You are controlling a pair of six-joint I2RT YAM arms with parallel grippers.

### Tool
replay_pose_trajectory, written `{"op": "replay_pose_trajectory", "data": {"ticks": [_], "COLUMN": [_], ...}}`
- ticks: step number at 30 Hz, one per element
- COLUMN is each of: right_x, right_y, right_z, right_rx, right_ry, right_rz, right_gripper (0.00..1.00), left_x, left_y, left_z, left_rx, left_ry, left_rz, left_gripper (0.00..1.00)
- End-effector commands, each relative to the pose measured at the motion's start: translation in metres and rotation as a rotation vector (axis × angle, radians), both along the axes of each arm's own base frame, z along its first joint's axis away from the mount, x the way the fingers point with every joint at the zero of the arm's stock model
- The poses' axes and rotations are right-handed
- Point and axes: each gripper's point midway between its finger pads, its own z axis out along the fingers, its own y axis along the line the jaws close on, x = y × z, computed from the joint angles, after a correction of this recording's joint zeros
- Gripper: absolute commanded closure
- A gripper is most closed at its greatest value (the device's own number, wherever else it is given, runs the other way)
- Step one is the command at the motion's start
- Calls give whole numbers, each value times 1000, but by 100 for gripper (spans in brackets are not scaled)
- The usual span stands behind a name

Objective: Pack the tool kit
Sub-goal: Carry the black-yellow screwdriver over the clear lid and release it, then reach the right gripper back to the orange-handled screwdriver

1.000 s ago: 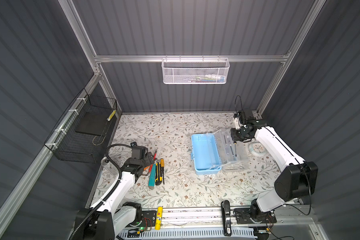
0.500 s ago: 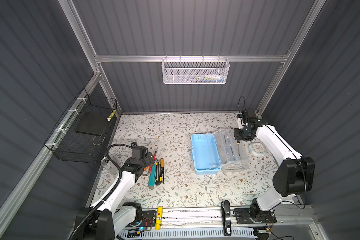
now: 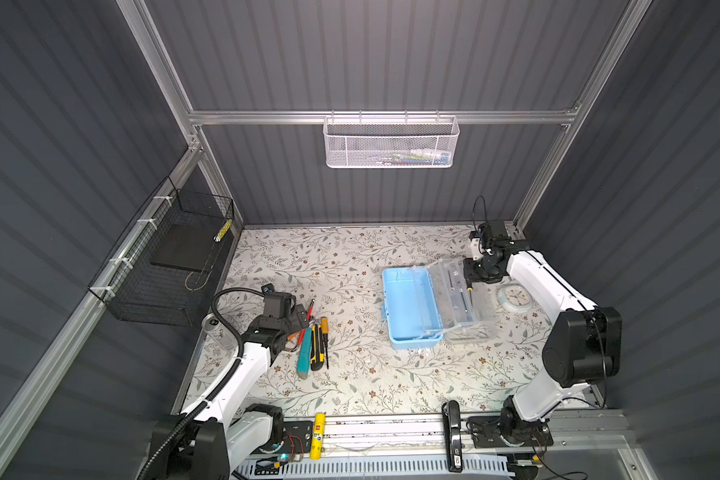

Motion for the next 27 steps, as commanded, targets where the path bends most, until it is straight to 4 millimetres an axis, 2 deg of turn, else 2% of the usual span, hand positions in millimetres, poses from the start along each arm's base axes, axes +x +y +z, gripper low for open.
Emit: {"op": "replay_pose_trajectory", "data": {"ticks": [1,5,7,11,12,14,15,18,21,22,24,27], "right_x": [-1,-3,-5,-10,-11,-16,-22,-38,-58,-63,-75,-91], "right_y": [1,3,10,40,54,93,118,194,269,288,332,379], "right_z": [-4,11,25,56,64,72,73,65,46,39,16,-10], "right_rx": [4,8,11,32,32,50,86,223,294,308,366,372], "right_ry": [7,-13,-32,-83,-98,-118,-107,-59,-23,-10,42,83], "right_rz": [-8,-3,6,55,83,186,255,402,546,576,625,686], "right_gripper": [58,51,49,46,46,45,45,46,49,50,53,54], "left_x": [3,4,3,3,2,2,0,-3,-7,-8,-10,-11], "left_y": [1,1,2,4,4,4,6,3,7,8,8,7], "left_z": [10,9,10,13,13,14,15,17,18,19,19,19], "left_rx": [-8,-3,3,11,11,9,9,-17,-8,-6,-13,-19], "left_ry": [-26,-19,-17,-18,-19,-19,-14,-24,-21,-21,-22,-26], "left_rz": [4,4,7,10,10,14,28,27,43,49,53,55], "left_gripper": [1,1,0,1,1,1,1,1,1,1,0,1]}}
